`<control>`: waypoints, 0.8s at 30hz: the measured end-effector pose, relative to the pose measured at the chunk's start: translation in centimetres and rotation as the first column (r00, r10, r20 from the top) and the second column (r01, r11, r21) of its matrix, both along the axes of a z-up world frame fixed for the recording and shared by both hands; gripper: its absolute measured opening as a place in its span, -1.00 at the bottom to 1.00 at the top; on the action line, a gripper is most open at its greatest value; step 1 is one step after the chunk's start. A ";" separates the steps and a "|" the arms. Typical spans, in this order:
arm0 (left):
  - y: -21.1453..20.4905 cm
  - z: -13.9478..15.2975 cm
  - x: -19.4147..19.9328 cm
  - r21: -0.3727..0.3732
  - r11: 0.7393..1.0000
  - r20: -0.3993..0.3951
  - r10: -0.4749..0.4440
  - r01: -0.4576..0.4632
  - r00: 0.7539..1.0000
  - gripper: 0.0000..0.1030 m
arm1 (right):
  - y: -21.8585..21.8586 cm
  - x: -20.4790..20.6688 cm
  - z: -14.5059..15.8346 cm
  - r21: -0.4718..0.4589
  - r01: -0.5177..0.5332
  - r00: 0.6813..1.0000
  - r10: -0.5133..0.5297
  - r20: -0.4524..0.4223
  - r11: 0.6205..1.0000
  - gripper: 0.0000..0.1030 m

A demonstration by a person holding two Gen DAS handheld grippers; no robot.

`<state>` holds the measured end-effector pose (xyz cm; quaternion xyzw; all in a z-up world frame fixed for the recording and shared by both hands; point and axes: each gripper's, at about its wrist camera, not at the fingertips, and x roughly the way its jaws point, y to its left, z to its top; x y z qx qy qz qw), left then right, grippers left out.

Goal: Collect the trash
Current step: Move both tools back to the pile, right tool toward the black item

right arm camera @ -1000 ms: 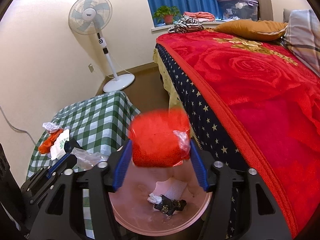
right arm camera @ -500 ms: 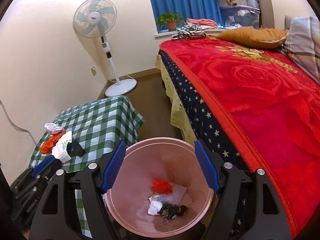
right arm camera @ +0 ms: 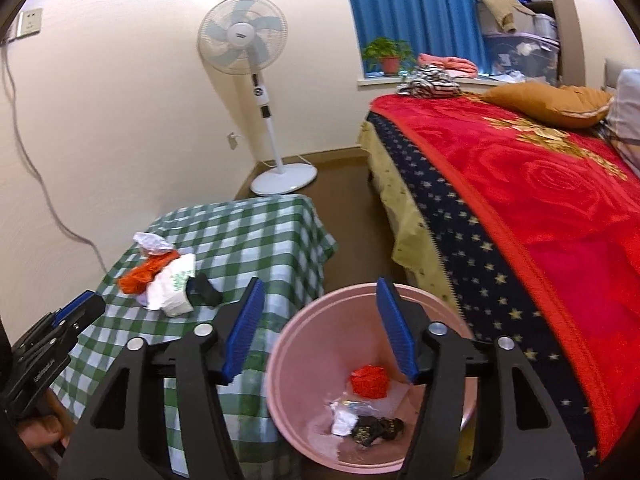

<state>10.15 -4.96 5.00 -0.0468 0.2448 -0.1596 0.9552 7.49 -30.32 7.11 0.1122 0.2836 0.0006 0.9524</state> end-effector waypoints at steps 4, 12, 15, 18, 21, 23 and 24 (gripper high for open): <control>2.1 -0.9 0.3 -0.004 0.998 0.001 0.064 -0.064 0.998 -0.54 | 1.6 1.1 -0.3 0.019 -0.038 0.999 0.038 0.002 0.999 -0.02; 5.5 -2.6 1.3 -0.013 0.984 -0.010 0.178 -0.178 0.984 -0.55 | 4.8 4.2 -3.0 0.048 -0.092 0.995 0.094 -0.041 0.995 -0.20; 6.5 -3.3 1.9 -0.011 0.977 -0.012 0.215 -0.215 0.977 -0.55 | 6.2 5.3 -4.1 0.049 -0.115 0.991 0.118 -0.056 0.992 -0.22; 7.4 -4.0 2.6 -0.015 0.968 -0.019 0.250 -0.250 0.968 -0.55 | 7.1 6.3 -4.9 0.051 -0.134 0.989 0.137 -0.062 0.990 -0.22; 8.1 -4.6 3.4 -0.020 0.959 -0.023 0.283 -0.283 0.959 -0.55 | 8.0 7.3 -5.6 0.054 -0.144 0.987 0.147 -0.067 0.988 -0.22; 8.6 -5.0 4.0 -0.019 0.953 -0.023 0.302 -0.303 0.953 -0.55 | 8.6 8.0 -6.1 0.057 -0.150 0.985 0.154 -0.073 0.987 -0.22; 8.7 -5.1 4.2 -0.019 0.951 -0.023 0.309 -0.309 0.951 -0.55 | 8.9 8.3 -6.4 0.060 -0.154 0.984 0.158 -0.076 0.986 -0.22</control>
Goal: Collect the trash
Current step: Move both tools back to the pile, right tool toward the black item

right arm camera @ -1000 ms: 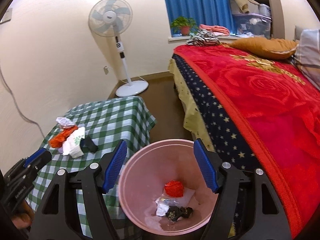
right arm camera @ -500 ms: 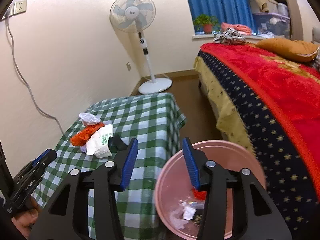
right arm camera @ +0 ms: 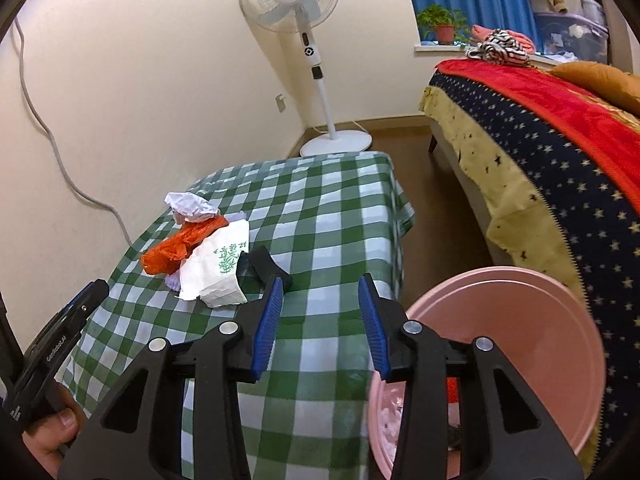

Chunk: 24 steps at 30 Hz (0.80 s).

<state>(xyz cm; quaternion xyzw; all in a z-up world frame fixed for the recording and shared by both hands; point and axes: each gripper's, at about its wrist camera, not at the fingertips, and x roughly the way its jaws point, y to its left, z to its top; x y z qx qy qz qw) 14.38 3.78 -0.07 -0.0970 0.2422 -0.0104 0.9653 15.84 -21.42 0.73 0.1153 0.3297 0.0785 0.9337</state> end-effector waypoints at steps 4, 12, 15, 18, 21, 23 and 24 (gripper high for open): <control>0.7 -0.5 1.1 -0.007 1.000 -0.003 0.028 -0.028 1.000 -0.55 | 1.3 1.8 -1.0 0.015 -0.012 1.000 0.012 -0.012 1.000 -0.23; 2.0 -1.6 3.4 -0.033 0.997 -0.022 0.067 -0.068 0.998 -0.55 | 3.1 5.2 -3.2 0.059 -0.015 0.998 0.019 -0.056 0.998 -0.22; 2.1 -1.9 4.3 -0.048 0.997 -0.028 0.067 -0.068 0.997 -0.54 | 3.5 6.1 -3.8 0.070 -0.012 0.997 0.016 -0.069 0.997 -0.20; 2.2 -2.3 5.2 -0.062 0.996 -0.032 0.063 -0.065 0.998 -0.50 | 3.8 7.0 -4.5 0.077 -0.007 0.996 0.014 -0.085 0.997 -0.20; 2.2 -2.6 6.0 -0.072 0.995 -0.040 0.068 -0.071 0.997 -0.33 | 3.7 7.9 -5.4 0.095 0.003 0.994 0.008 -0.112 0.996 -0.20; 2.4 -2.9 6.6 -0.083 0.994 -0.049 0.071 -0.075 0.996 -0.33 | 3.6 8.2 -5.7 0.104 0.009 0.993 0.003 -0.120 0.994 -0.20; 2.4 -3.0 6.9 -0.087 0.993 -0.058 0.072 -0.077 0.996 -0.33 | 3.7 8.4 -5.8 0.108 0.007 0.992 0.007 -0.125 0.994 -0.20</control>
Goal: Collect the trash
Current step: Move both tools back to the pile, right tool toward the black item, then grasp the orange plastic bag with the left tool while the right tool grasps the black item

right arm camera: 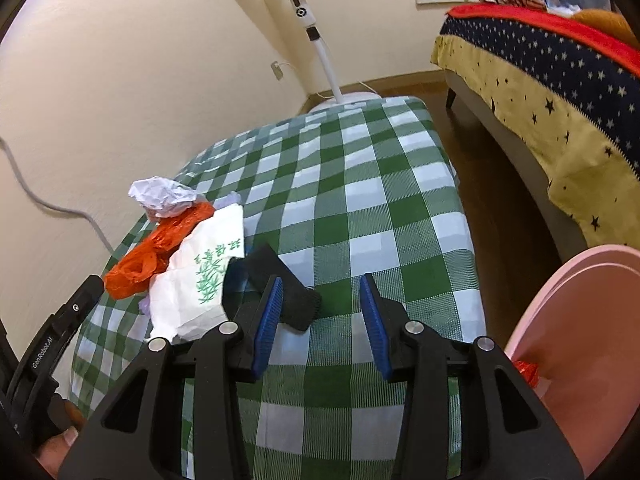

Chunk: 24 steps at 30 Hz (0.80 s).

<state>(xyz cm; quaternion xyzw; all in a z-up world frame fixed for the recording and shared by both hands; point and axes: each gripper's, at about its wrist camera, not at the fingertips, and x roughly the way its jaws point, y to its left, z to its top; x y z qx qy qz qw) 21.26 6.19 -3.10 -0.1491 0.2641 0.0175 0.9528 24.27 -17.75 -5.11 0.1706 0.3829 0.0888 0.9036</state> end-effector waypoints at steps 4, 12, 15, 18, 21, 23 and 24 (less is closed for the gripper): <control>0.3 -0.5 0.9 -0.016 1.000 -0.017 0.008 -0.008 1.000 -0.32 | 0.7 0.5 -0.4 -0.001 -0.028 1.000 0.028 -0.014 1.000 -0.20; 1.0 -1.3 2.3 -0.054 0.998 -0.053 0.009 -0.011 0.999 -0.35 | 1.9 1.1 -1.6 -0.037 -0.061 0.997 0.059 -0.056 0.997 -0.33; 1.2 -1.6 2.3 -0.072 0.997 -0.064 0.001 -0.006 0.998 -0.60 | 2.3 1.1 -1.6 -0.046 -0.077 0.995 0.074 -0.060 0.996 -0.61; 1.5 -1.4 2.0 -0.073 0.997 -0.062 0.007 -0.011 0.998 -0.76 | 2.3 0.8 -1.2 -0.055 -0.080 0.996 0.078 -0.049 0.995 -0.75; 2.0 -1.1 1.4 -0.066 0.997 -0.062 0.020 -0.025 0.998 -0.79 | 2.0 0.5 -0.7 -0.056 -0.069 0.997 0.067 -0.037 0.996 -0.80; 2.2 -0.8 0.9 -0.058 0.998 -0.066 0.030 -0.034 0.997 -0.80 | 1.6 0.1 -0.3 -0.053 -0.060 0.998 0.059 -0.027 0.997 -0.82; 2.3 -0.6 0.7 -0.054 0.998 -0.069 0.034 -0.037 0.997 -0.81 | 1.6 -0.1 -0.1 -0.054 -0.058 0.998 0.056 -0.023 0.997 -0.82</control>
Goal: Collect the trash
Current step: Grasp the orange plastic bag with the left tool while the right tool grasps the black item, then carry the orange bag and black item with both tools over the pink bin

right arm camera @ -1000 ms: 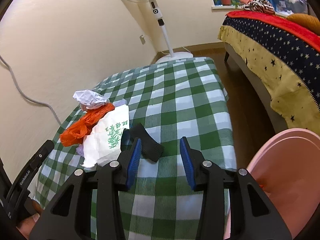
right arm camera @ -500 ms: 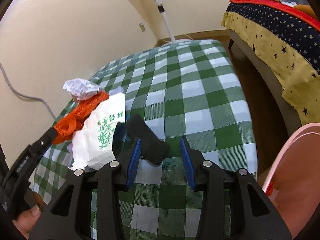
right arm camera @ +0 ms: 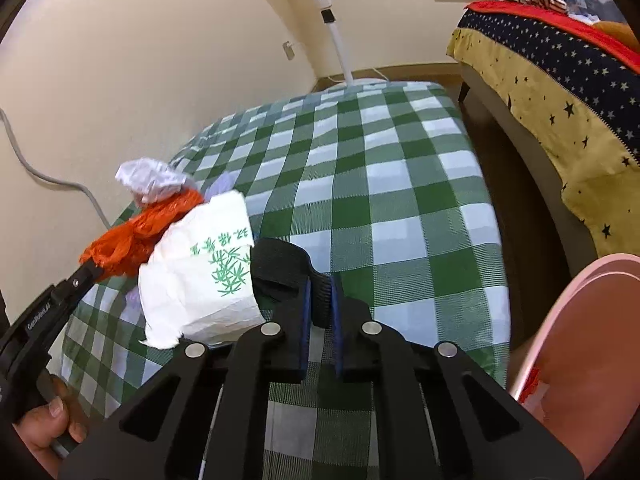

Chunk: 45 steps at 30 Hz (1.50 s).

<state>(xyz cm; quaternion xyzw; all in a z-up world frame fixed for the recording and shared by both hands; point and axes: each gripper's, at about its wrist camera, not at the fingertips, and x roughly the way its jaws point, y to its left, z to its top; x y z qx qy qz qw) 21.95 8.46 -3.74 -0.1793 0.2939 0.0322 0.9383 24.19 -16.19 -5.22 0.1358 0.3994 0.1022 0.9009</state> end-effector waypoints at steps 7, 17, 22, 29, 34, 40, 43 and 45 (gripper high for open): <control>0.8 1.6 -2.1 0.020 1.000 -0.021 0.023 -0.023 0.999 -0.82 | -0.7 -2.2 2.2 -0.002 0.009 0.999 -0.009 0.038 1.000 -0.83; 0.4 5.6 -5.4 0.052 0.998 -0.016 -0.023 0.024 1.000 -0.84 | -1.5 -5.9 6.5 0.000 -0.006 0.994 0.006 0.108 1.000 -0.83; 0.4 6.9 -7.6 0.049 0.998 -0.013 -0.036 0.036 0.999 -0.84 | -1.6 -8.0 8.7 -0.021 -0.017 0.990 0.019 0.139 1.000 -0.83; -0.1 8.3 -10.6 0.051 0.997 0.017 -0.059 0.058 0.998 -0.85 | -2.6 -11.3 10.6 -0.045 -0.017 0.987 0.023 0.159 0.999 -0.83; -0.8 8.9 -12.4 0.059 0.995 0.041 -0.089 0.086 0.995 -0.85 | -3.6 -13.4 11.8 -0.052 -0.010 0.985 0.019 0.174 0.999 -0.83; -1.3 9.0 -14.1 0.053 0.992 0.068 -0.117 0.113 0.991 -0.85 | -5.6 -15.7 13.2 -0.049 0.019 0.981 -0.009 0.195 0.999 -0.83; -1.7 9.1 -14.7 0.055 0.991 0.078 -0.130 0.126 0.988 -0.85 | -6.6 -16.6 13.7 -0.051 0.034 0.979 -0.023 0.202 0.998 -0.83; -2.1 9.1 -15.1 0.059 0.989 0.086 -0.141 0.136 0.986 -0.85 | -6.9 -17.2 14.0 -0.057 0.043 0.978 -0.030 0.207 0.997 -0.83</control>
